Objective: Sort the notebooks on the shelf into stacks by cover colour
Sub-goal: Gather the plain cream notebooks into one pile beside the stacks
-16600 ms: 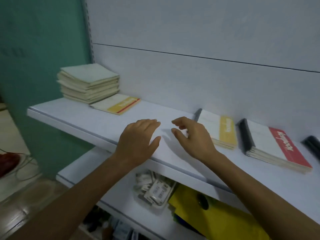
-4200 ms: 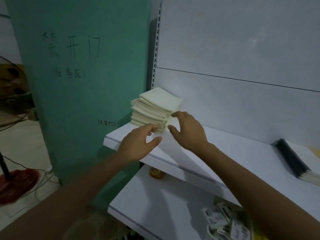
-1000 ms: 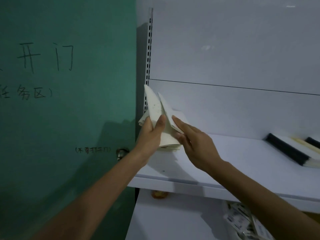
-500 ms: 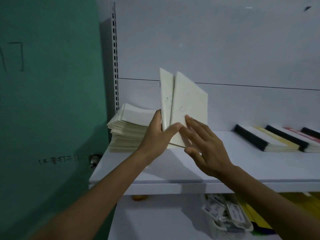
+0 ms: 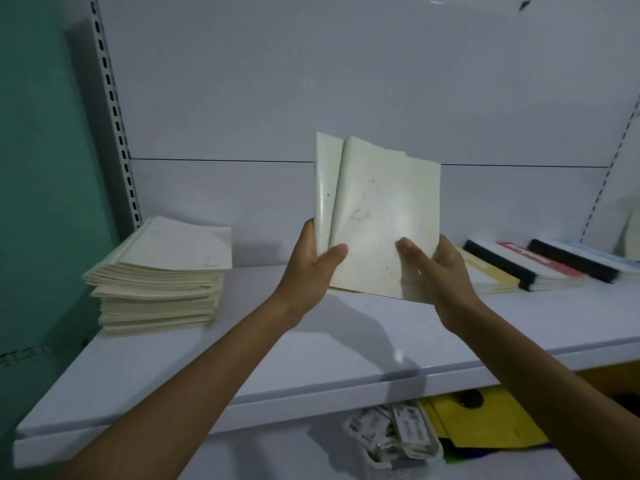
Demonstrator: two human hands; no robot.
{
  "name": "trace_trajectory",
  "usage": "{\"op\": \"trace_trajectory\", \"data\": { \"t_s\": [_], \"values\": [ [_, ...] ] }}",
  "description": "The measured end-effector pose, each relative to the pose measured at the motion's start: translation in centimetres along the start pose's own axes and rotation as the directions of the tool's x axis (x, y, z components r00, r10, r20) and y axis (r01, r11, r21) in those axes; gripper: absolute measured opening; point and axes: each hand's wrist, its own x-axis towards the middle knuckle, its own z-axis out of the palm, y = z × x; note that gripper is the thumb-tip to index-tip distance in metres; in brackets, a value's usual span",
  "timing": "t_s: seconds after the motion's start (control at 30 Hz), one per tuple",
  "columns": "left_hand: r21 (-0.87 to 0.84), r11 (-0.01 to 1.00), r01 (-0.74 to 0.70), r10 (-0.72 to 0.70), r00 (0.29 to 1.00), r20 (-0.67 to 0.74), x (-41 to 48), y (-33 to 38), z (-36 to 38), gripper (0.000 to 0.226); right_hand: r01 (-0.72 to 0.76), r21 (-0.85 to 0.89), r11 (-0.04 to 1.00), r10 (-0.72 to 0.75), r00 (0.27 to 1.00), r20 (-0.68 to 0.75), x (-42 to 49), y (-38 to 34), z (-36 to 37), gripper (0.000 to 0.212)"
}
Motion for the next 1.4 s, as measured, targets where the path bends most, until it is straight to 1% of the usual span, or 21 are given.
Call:
{"op": "trace_trajectory", "data": {
  "t_s": [0.07,0.13,0.23,0.3,0.4,0.5,0.57,0.67,0.77,0.83,0.9,0.93,0.97,1.0,1.1,1.17,1.23,1.27,1.33,1.4],
  "values": [
    [-0.002,0.999,0.039,-0.039,0.999,0.015,1.1,-0.4,1.7,0.022,0.021,-0.034,0.999,-0.021,1.000,-0.013,1.4,0.1,-1.9,0.044],
    [-0.011,0.997,0.080,-0.080,0.997,0.015,2.0,-0.8,3.3,0.025,0.022,-0.071,0.997,-0.022,1.000,0.005,2.8,0.4,-3.5,0.040],
    [-0.007,0.990,0.142,-0.141,0.989,0.040,3.0,-1.2,5.3,0.032,0.030,-0.137,0.990,-0.024,0.999,0.046,4.6,1.0,-5.3,0.045],
    [0.003,0.984,0.180,-0.180,0.983,0.044,3.7,-1.7,6.2,0.028,0.023,-0.156,0.988,-0.012,0.997,0.072,5.8,1.6,-6.0,0.046],
    [0.031,0.972,0.231,-0.231,0.973,-0.017,4.8,-3.0,7.1,0.020,0.056,-0.237,0.970,-0.035,0.995,0.090,7.1,2.9,-6.0,0.043],
    [0.094,0.947,0.306,-0.295,0.949,-0.114,5.2,-4.7,7.9,0.026,0.071,-0.327,0.943,-0.038,0.994,0.106,7.9,4.4,-5.8,0.054],
    [0.156,0.920,0.360,-0.335,0.928,-0.165,5.2,-6.4,8.2,0.032,0.079,-0.395,0.915,-0.029,0.991,0.133,8.5,5.2,-5.6,0.056],
    [0.342,0.826,0.447,-0.417,0.894,-0.163,5.5,-9.4,8.1,0.048,0.082,-0.536,0.841,0.004,0.988,0.157,9.4,6.7,-5.1,0.048],
    [0.569,0.662,0.488,-0.485,0.858,-0.171,6.1,-11.5,8.1,0.056,0.011,-0.689,0.725,0.144,0.975,0.166,10.3,8.5,-4.3,0.043],
    [0.725,0.525,0.447,-0.481,0.858,-0.181,6.5,-12.3,8.1,0.058,-0.014,-0.734,0.679,0.217,0.959,0.182,11.0,9.9,-3.9,0.046],
    [0.836,0.409,0.366,-0.460,0.874,-0.158,6.8,-13.0,7.9,0.063,-0.025,-0.750,0.661,0.257,0.946,0.195,11.7,10.7,-3.7,0.054],
    [0.867,0.375,0.328,-0.444,0.885,-0.142,7.0,-13.1,7.8,0.067,-0.037,-0.750,0.660,0.266,0.946,0.187,12.0,11.0,-3.7,0.058],
    [0.881,0.363,0.302,-0.433,0.892,-0.128,7.2,-13.3,7.7,0.073,-0.049,-0.751,0.659,0.274,0.945,0.179,12.2,11.2,-3.8,0.059],
    [0.877,0.382,0.293,-0.433,0.895,-0.110,7.4,-13.3,7.6,0.078,-0.052,-0.751,0.659,0.272,0.946,0.174,12.4,11.5,-3.8,0.059],
    [0.811,0.518,0.270,-0.436,0.900,-0.022,7.8,-13.2,7.9,0.081,-0.056,-0.745,0.665,0.249,0.957,0.150,13.0,12.3,-3.8,0.051],
    [0.714,0.646,0.270,-0.400,0.916,0.016,8.0,-13.2,8.0,0.078,-0.051,-0.758,0.650,0.237,0.962,0.139,13.3,12.4,-3.7,0.048],
    [0.633,0.721,0.283,-0.380,0.925,0.018,8.4,-13.2,7.9,0.077,-0.055,-0.783,0.620,0.245,0.961,0.127,13.6,11.9,-3.6,0.048],
    [0.623,0.729,0.284,-0.375,0.927,0.016,8.5,-13.3,7.7,0.080,-0.053,-0.793,0.607,0.245,0.962,0.122,13.7,11.8,-3.6,0.049],
    [0.650,0.712,0.264,-0.371,0.928,0.030,8.4,-13.5,7.2,0.090,-0.037,-0.815,0.578,0.237,0.964,0.124,13.8,11.8,-3.6,0.051],
    [0.727,0.658,0.195,-0.385,0.917,0.102,7.9,-13.7,6.8,0.102,0.000,-0.831,0.557,0.225,0.963,0.151,13.7,11.8,-3.7,0.051]
  ]
}}
